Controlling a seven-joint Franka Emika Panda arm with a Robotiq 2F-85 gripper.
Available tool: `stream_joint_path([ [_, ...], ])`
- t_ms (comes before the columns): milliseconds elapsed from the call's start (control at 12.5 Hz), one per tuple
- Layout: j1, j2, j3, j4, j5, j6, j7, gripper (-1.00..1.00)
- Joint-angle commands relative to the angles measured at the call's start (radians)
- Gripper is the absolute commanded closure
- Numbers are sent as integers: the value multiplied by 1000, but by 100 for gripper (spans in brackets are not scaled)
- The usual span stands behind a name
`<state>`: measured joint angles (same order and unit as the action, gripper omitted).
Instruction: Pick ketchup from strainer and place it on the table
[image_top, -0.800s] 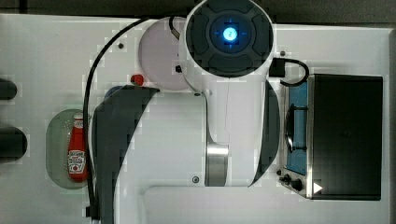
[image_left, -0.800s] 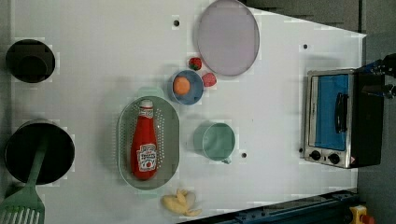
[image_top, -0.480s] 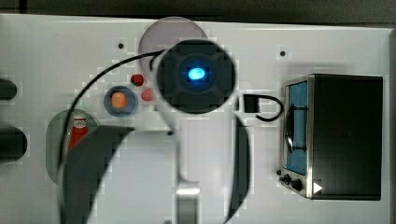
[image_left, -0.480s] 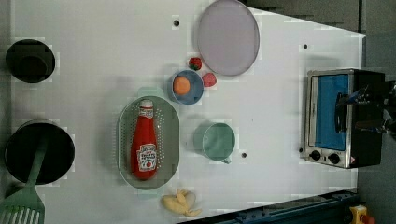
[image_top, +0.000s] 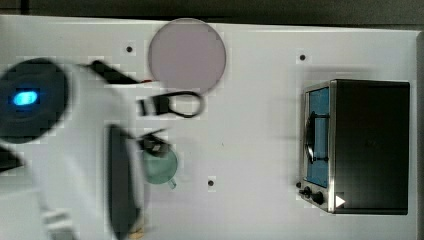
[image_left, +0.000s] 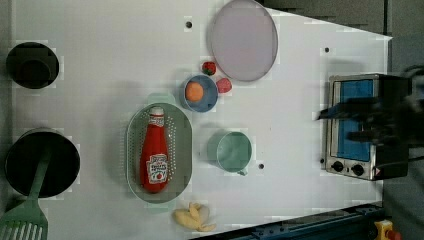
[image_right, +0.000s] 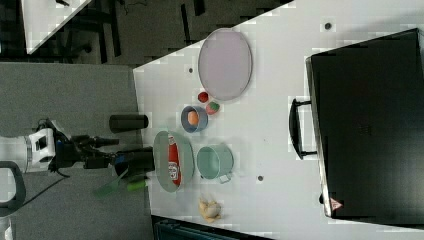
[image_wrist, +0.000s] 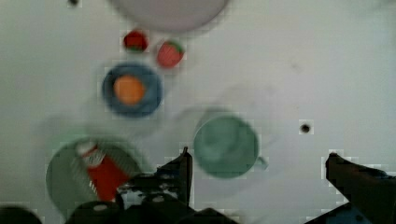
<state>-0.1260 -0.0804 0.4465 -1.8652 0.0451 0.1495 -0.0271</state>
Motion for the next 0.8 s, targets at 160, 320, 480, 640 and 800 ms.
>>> stream_joint_path([
  [160, 39, 65, 185, -19, 12, 55, 34, -100],
  [320, 41, 101, 272, -55, 12, 114, 34, -100],
  [480, 44, 139, 338, -116, 10, 210, 35, -100],
  [640, 46, 172, 376, -200, 4, 361, 41, -100],
  [800, 50, 204, 382, -293, 3, 544, 46, -100],
])
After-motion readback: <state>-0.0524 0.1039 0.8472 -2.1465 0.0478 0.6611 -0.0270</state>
